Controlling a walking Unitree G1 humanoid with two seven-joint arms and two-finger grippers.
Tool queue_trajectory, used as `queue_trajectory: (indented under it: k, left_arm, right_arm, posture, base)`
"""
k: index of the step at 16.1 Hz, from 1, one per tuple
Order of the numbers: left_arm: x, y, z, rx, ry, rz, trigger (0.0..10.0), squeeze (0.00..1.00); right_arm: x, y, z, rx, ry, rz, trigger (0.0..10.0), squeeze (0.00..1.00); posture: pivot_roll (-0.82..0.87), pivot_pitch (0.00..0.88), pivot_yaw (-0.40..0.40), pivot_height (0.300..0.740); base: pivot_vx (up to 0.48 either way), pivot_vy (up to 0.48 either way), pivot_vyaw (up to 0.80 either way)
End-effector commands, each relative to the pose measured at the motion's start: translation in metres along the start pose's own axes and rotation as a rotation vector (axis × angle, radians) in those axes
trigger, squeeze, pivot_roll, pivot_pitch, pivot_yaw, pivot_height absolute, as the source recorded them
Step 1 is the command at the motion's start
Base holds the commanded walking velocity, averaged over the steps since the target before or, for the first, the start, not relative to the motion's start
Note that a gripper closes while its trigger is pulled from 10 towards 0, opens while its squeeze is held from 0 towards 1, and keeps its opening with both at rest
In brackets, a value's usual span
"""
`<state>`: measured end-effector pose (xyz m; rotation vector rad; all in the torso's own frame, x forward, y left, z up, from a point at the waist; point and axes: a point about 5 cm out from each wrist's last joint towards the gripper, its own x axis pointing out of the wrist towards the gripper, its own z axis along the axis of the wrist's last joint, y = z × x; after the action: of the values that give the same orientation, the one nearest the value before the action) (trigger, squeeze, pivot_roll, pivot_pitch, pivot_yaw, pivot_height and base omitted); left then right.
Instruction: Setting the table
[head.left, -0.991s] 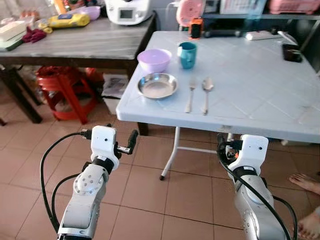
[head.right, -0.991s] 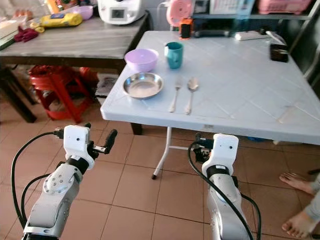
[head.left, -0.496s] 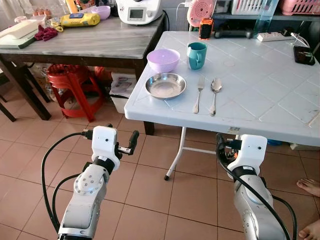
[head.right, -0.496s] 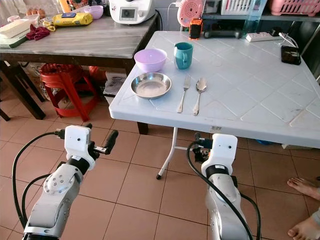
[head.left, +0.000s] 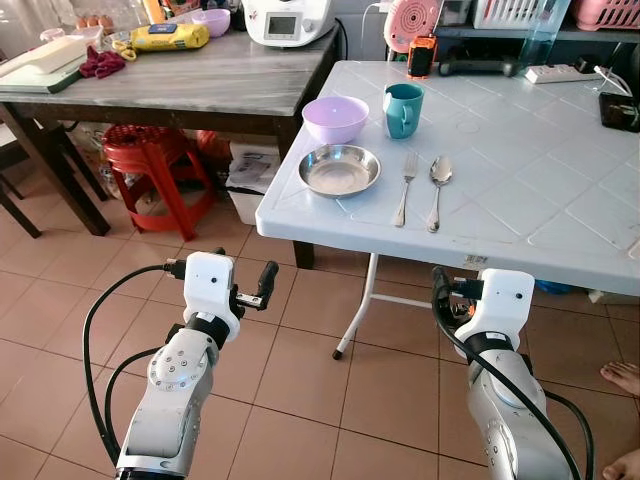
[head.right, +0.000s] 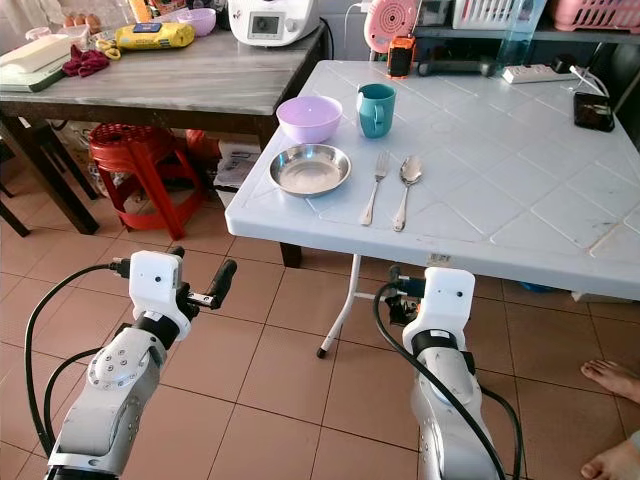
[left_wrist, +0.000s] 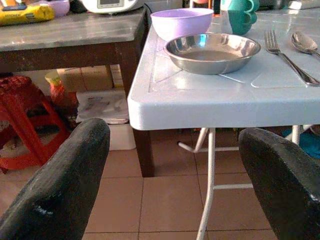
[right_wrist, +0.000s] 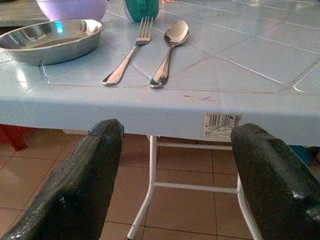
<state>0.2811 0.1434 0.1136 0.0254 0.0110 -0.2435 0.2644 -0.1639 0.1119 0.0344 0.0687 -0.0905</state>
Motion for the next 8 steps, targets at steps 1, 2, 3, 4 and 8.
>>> queue_trajectory:
  k: [1, 2, 3, 4, 8]
  left_arm:
    - [-0.0006, 0.0013, 0.0025, -0.001, -0.005, 0.003, 10.0, 0.00]
    - [-0.0006, 0.0013, 0.0025, -0.001, -0.005, 0.003, 10.0, 0.00]
    - [-0.0006, 0.0013, 0.0025, -0.001, -0.005, 0.003, 10.0, 0.00]
    - [-0.0006, 0.0013, 0.0025, -0.001, -0.005, 0.003, 10.0, 0.00]
    - [-0.0006, 0.0013, 0.0025, -0.001, -0.005, 0.003, 10.0, 0.00]
  right_arm:
    - [-0.0001, 0.0019, 0.0067, 0.000, -0.030, 0.005, 10.0, 0.00]
    - [-0.0001, 0.0019, 0.0067, 0.000, -0.030, 0.005, 10.0, 0.00]
    - [-0.0001, 0.0019, 0.0067, 0.000, -0.030, 0.005, 10.0, 0.00]
    - [-0.0001, 0.0019, 0.0067, 0.000, -0.030, 0.005, 10.0, 0.00]
    - [-0.0001, 0.0019, 0.0067, 0.000, -0.030, 0.005, 10.0, 0.00]
  posture:
    - [-0.09, 0.078, 0.078, 0.740]
    - [-0.09, 0.078, 0.078, 0.740]
    - [-0.09, 0.078, 0.078, 0.740]
    - [-0.09, 0.078, 0.078, 0.740]
    - [-0.09, 0.078, 0.078, 0.740]
  base:
    - [0.000, 0.000, 0.00]
    - [0.000, 0.000, 0.00]
    - [0.000, 0.000, 0.00]
    - [0.000, 0.000, 0.00]
    - [0.000, 0.000, 0.00]
